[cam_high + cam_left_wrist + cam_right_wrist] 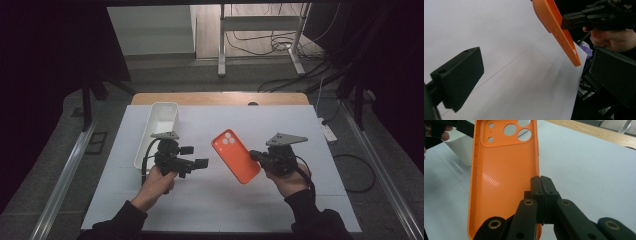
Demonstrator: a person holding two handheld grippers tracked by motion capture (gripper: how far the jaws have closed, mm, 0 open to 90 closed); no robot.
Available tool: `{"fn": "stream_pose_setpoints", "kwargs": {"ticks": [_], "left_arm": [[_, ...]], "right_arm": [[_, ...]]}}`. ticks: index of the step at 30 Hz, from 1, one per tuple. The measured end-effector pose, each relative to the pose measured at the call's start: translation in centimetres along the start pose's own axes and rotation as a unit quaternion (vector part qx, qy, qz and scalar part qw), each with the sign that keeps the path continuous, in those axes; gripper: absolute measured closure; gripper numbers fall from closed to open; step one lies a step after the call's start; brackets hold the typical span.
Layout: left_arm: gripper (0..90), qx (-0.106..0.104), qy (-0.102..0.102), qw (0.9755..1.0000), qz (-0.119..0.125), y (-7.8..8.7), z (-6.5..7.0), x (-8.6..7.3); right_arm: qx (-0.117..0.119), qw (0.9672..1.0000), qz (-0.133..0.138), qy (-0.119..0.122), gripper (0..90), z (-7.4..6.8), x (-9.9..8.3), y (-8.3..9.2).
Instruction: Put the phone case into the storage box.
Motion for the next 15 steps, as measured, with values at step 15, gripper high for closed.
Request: {"fn": "stream_pose_setpoints", "kwargs": {"ticks": [15], "left_arm": [[0.0, -0.006, 0.006, 0.9999, -0.006, -1.3, 0.1, 0.1]], "right_arm": [[0.016, 0.9998, 0.006, 0.006, 89.2, -1.9, 0.3, -0.9]]}}
Point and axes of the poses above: each handheld gripper's, and its own axes: y roughly backward along the jaws, x roughly out of its top, z roughly to its right, the point moved 7 cm from there along -y, roughly forward along the jaws, and after that the axes turned 15 degrees about z, right-handed, at the moved point
